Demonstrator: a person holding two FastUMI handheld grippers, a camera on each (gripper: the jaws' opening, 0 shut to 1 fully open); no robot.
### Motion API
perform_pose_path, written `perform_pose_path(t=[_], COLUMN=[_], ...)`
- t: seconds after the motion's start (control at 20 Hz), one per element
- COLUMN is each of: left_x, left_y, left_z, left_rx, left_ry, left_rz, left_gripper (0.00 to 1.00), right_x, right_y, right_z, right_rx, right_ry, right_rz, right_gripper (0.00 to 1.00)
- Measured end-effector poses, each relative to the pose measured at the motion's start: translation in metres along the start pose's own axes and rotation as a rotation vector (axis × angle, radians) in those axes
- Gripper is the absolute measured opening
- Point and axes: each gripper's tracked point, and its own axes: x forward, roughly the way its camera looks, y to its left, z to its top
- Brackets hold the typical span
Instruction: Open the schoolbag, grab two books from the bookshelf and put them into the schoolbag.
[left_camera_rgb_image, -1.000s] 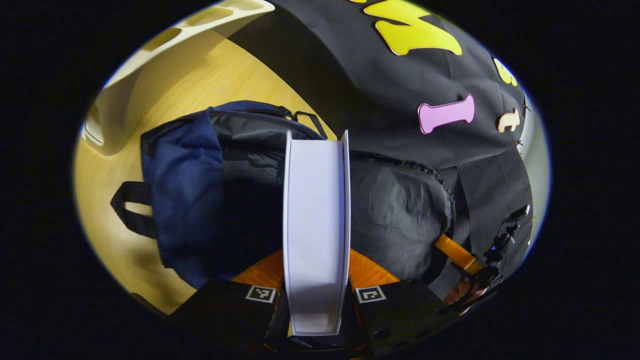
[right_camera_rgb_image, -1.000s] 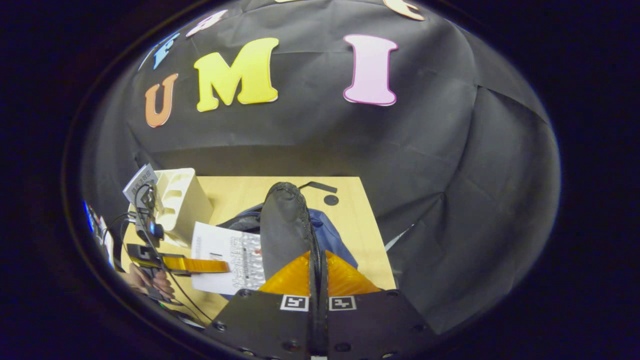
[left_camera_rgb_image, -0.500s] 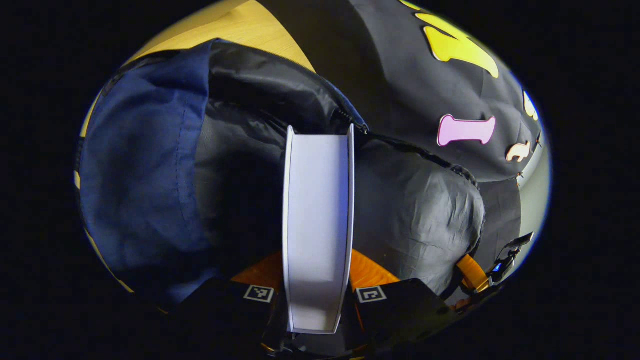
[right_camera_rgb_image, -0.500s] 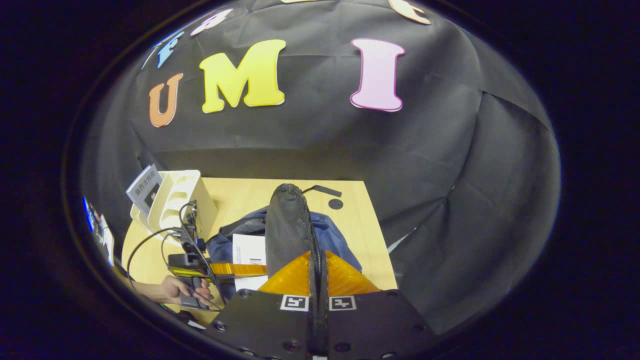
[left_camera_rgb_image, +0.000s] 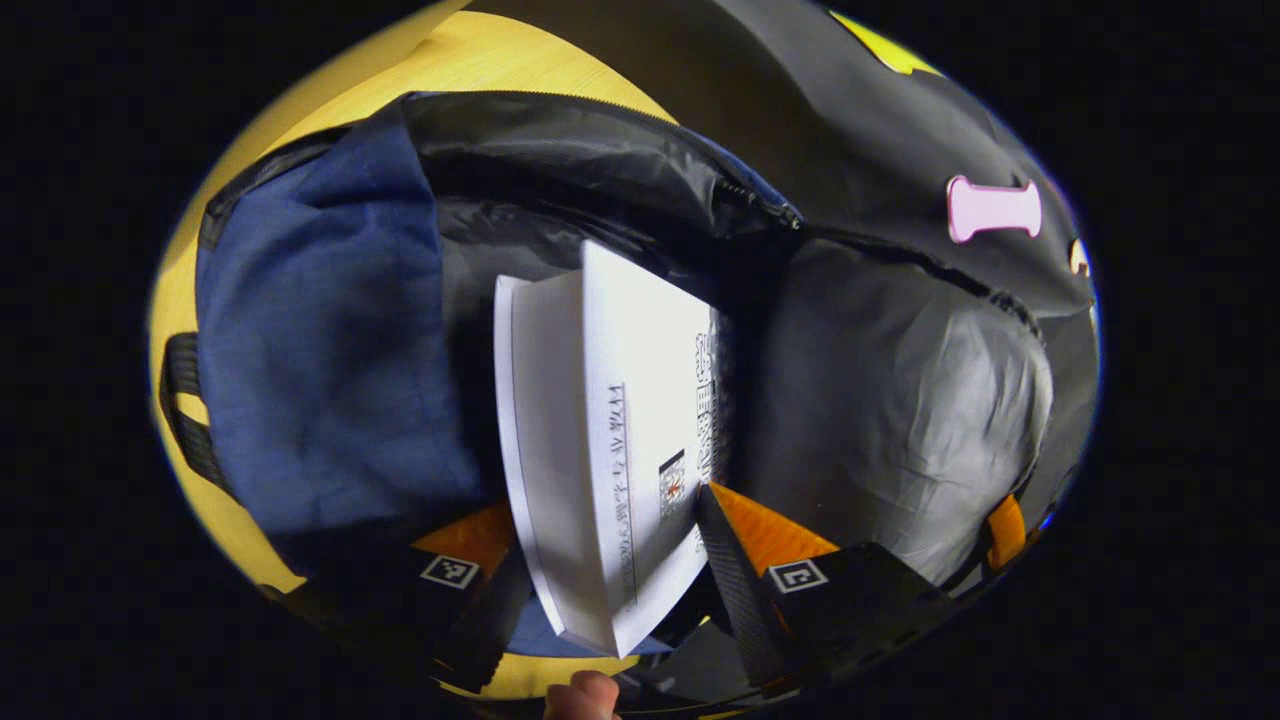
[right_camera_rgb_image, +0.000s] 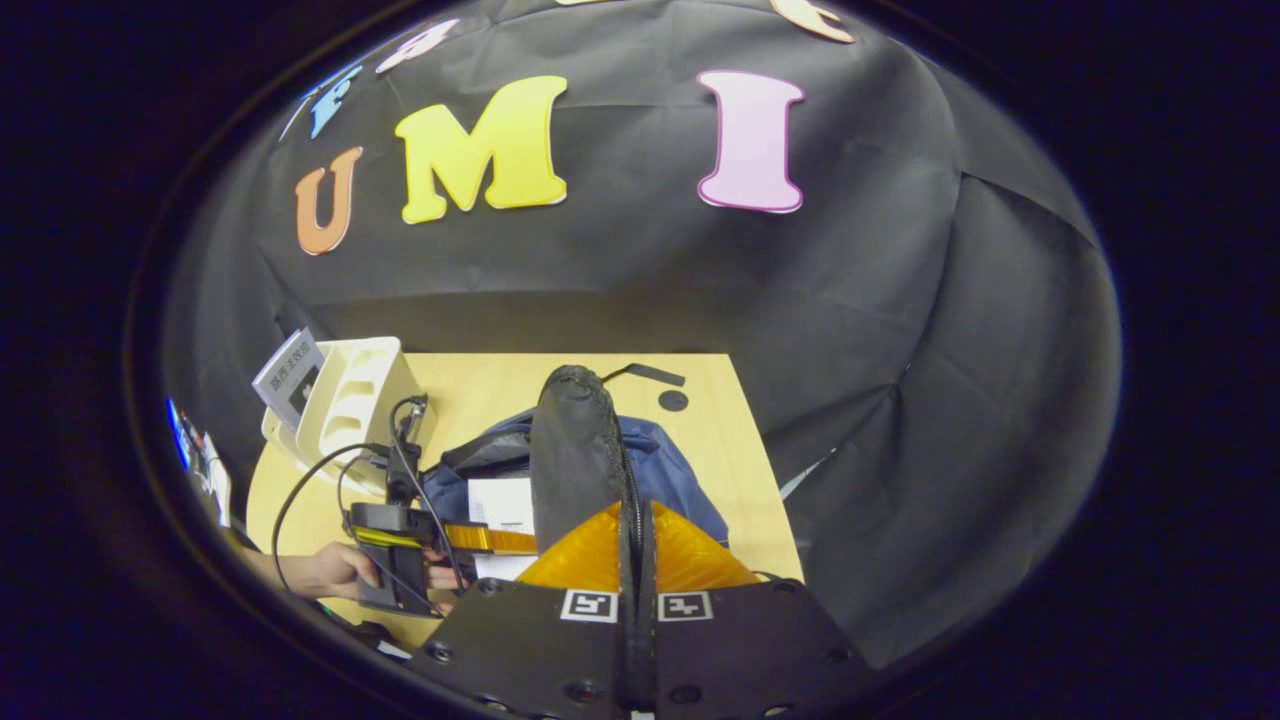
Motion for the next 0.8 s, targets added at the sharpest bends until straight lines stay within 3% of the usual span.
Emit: perform_pose_path(t=[0.1,0.15,0.2,0.45,0.8], left_x=[-0.011,-0.024,-0.037,-0.13,-0.268], left_y=[0.007,0.011,0.013,0.013,0.007], left_z=[0.001,0.003,0.007,0.039,0.063], left_rx=[0.047,0.088,0.137,0.392,0.469], left_ry=[0.003,-0.009,-0.024,-0.168,-0.337], left_rz=[0.087,0.142,0.194,0.414,0.503], left_gripper=[0.9,1.0,0.9,0.9,0.9], right_x=[0.004,0.005,0.006,0.008,0.004], right_y=[0.002,0.003,0.006,0.017,0.038], right_z=[-0.002,-0.003,-0.004,-0.008,-0.013], right_rx=[0.001,0.002,-0.001,-0.009,-0.027], right_ry=[0.0,-0.001,-0.001,-0.007,-0.015], right_rz=[0.005,0.006,0.008,0.015,0.009], right_gripper=[0.0,0.0,0.0,0.0,0.0])
